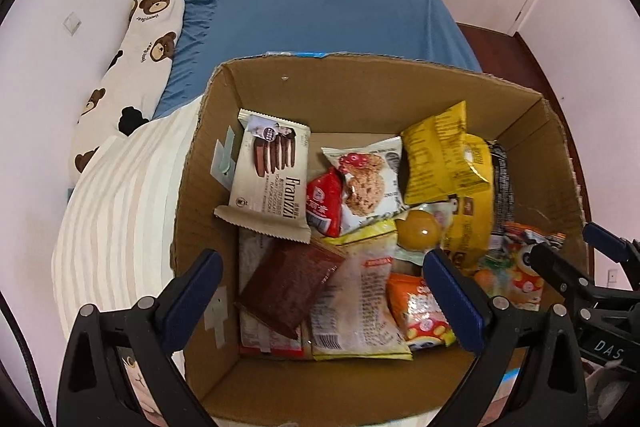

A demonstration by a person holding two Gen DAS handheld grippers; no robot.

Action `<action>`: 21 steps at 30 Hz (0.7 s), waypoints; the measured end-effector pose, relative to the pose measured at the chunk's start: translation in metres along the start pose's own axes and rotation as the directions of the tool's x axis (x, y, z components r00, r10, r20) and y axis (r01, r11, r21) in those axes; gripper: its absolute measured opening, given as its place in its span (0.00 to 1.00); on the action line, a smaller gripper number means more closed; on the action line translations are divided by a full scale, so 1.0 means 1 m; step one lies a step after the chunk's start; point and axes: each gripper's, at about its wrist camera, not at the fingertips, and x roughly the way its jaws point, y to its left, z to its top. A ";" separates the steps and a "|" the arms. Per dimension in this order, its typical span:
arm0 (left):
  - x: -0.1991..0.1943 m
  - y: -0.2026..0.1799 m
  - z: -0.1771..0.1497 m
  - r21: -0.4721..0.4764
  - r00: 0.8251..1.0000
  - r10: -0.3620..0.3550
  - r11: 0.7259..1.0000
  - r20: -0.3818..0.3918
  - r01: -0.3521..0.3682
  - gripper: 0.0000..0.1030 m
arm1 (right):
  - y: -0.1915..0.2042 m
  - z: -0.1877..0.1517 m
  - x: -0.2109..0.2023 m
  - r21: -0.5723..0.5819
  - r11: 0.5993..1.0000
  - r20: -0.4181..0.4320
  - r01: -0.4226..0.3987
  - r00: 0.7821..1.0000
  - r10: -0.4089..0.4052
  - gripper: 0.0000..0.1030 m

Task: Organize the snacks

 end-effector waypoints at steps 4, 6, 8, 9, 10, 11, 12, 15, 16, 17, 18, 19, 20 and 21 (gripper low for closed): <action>-0.013 -0.004 -0.006 -0.002 1.000 -0.010 1.000 0.015 0.010 1.00 | -0.008 -0.008 -0.017 0.014 1.000 0.026 0.007 1.000 -0.007 0.98; -0.020 -0.004 -0.011 -0.003 1.000 -0.014 1.000 0.023 0.015 1.00 | -0.010 -0.012 -0.025 0.020 1.000 0.039 0.007 0.999 -0.008 0.98; -0.028 -0.005 -0.015 -0.009 0.999 -0.019 1.000 0.034 0.019 1.00 | -0.012 -0.017 -0.036 0.024 1.000 0.053 0.006 0.999 -0.007 0.98; -0.035 -0.006 -0.019 -0.011 0.999 -0.028 1.000 0.043 0.029 1.00 | -0.013 -0.020 -0.042 0.023 1.000 0.060 0.005 0.998 -0.007 0.98; -0.040 -0.006 -0.021 -0.012 0.998 -0.033 0.999 0.052 0.034 1.00 | -0.014 -0.023 -0.048 0.023 1.000 0.067 0.006 0.998 -0.008 0.98; -0.047 -0.007 -0.025 -0.011 0.997 -0.036 0.999 0.066 0.036 1.00 | -0.015 -0.026 -0.054 0.022 1.000 0.074 0.008 0.997 -0.010 0.98; -0.057 -0.009 -0.030 -0.006 0.995 -0.035 0.999 0.088 0.036 1.00 | -0.015 -0.029 -0.060 0.022 1.000 0.086 0.009 0.996 -0.011 0.98; -0.082 -0.014 -0.044 0.006 0.988 -0.050 0.999 0.147 0.050 1.00 | -0.016 -0.041 -0.087 0.021 1.000 0.137 0.012 0.990 -0.015 0.98; -0.088 -0.015 -0.048 0.007 0.986 -0.058 0.998 0.158 0.058 1.00 | -0.016 -0.046 -0.097 0.020 1.000 0.159 0.017 0.987 -0.020 0.98; -0.098 -0.016 -0.054 0.005 0.983 -0.068 0.998 0.171 0.068 1.00 | -0.016 -0.051 -0.106 0.020 1.000 0.175 0.023 0.984 -0.027 0.98; -0.105 -0.016 -0.058 0.003 0.980 -0.075 0.997 0.184 0.076 1.00 | -0.017 -0.056 -0.115 0.019 0.999 0.192 0.031 0.981 -0.034 0.99; -0.114 -0.017 -0.063 0.001 0.977 -0.077 0.997 0.200 0.079 1.00 | -0.017 -0.063 -0.125 0.018 0.999 0.211 0.038 0.977 -0.041 1.00; -0.123 -0.017 -0.068 -0.001 0.973 -0.075 0.997 0.218 0.077 1.00 | -0.018 -0.068 -0.134 0.016 0.999 0.225 0.042 0.973 -0.045 1.00; -0.133 -0.018 -0.074 0.001 0.969 -0.073 0.997 0.236 0.075 1.00 | -0.018 -0.074 -0.143 0.011 0.999 0.238 0.045 0.970 -0.046 1.00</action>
